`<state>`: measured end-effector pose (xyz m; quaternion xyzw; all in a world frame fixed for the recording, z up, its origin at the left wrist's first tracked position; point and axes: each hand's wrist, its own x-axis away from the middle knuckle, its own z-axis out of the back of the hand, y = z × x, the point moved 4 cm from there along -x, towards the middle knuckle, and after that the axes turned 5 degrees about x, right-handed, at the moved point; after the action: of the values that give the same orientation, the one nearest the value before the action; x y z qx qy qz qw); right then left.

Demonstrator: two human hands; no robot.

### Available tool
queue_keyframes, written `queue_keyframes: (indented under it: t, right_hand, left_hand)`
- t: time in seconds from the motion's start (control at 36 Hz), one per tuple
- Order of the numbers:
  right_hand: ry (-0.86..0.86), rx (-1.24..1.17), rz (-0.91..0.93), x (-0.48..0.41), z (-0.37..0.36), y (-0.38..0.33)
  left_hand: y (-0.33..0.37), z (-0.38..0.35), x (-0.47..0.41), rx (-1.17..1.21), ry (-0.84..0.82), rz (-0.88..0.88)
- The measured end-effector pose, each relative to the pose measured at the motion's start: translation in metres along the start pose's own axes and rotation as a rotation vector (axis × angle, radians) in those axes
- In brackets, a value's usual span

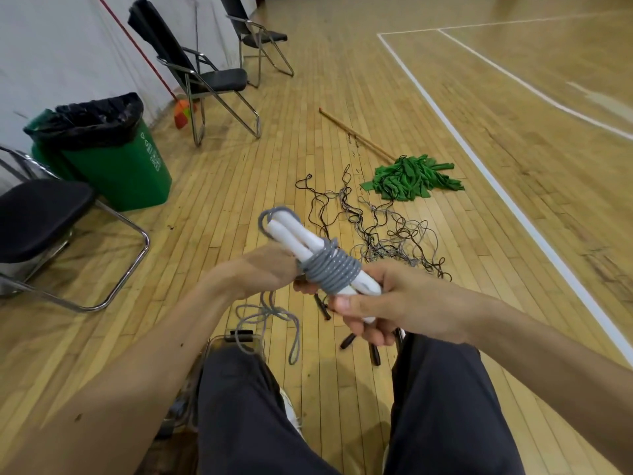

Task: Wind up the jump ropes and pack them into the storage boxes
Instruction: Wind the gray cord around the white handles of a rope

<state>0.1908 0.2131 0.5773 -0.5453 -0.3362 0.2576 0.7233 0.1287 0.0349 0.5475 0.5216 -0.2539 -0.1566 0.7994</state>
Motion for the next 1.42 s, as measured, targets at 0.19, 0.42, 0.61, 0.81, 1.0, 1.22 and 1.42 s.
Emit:
queue_keyframes:
  t: [0.19, 0.42, 0.61, 0.81, 1.0, 1.22, 1.42]
  right_hand:
    - [0.163, -0.139, -0.037, -0.011, 0.01, 0.008]
    - [0.251, -0.176, -0.226, -0.018, 0.025, 0.034]
    - [0.307, 0.056, -0.342, -0.024, 0.028, 0.047]
    - [0.378, 0.295, -0.425, -0.028, 0.046, 0.068]
    - [0.284, 0.507, -0.519, -0.032, 0.045, 0.08]
    - [0.106, 0.629, -0.649, -0.032, 0.037, 0.082]
    - [-0.087, 0.731, -0.61, -0.035, 0.012, 0.076]
  left_hand:
    - [0.015, -0.029, 0.008, 0.089, 0.075, 0.043]
    - [0.01, -0.051, 0.013, 0.097, 0.024, 0.13]
    - [0.007, -0.054, 0.012, -0.149, -0.024, 0.204]
    - [0.016, -0.052, 0.015, -0.612, 0.07, 0.168]
    - [0.022, -0.054, 0.016, -0.942, 0.087, 0.12]
    - [0.042, -0.063, 0.024, -1.255, 0.121, 0.039]
    - [0.065, -0.059, 0.019, -1.439, 0.087, -0.106]
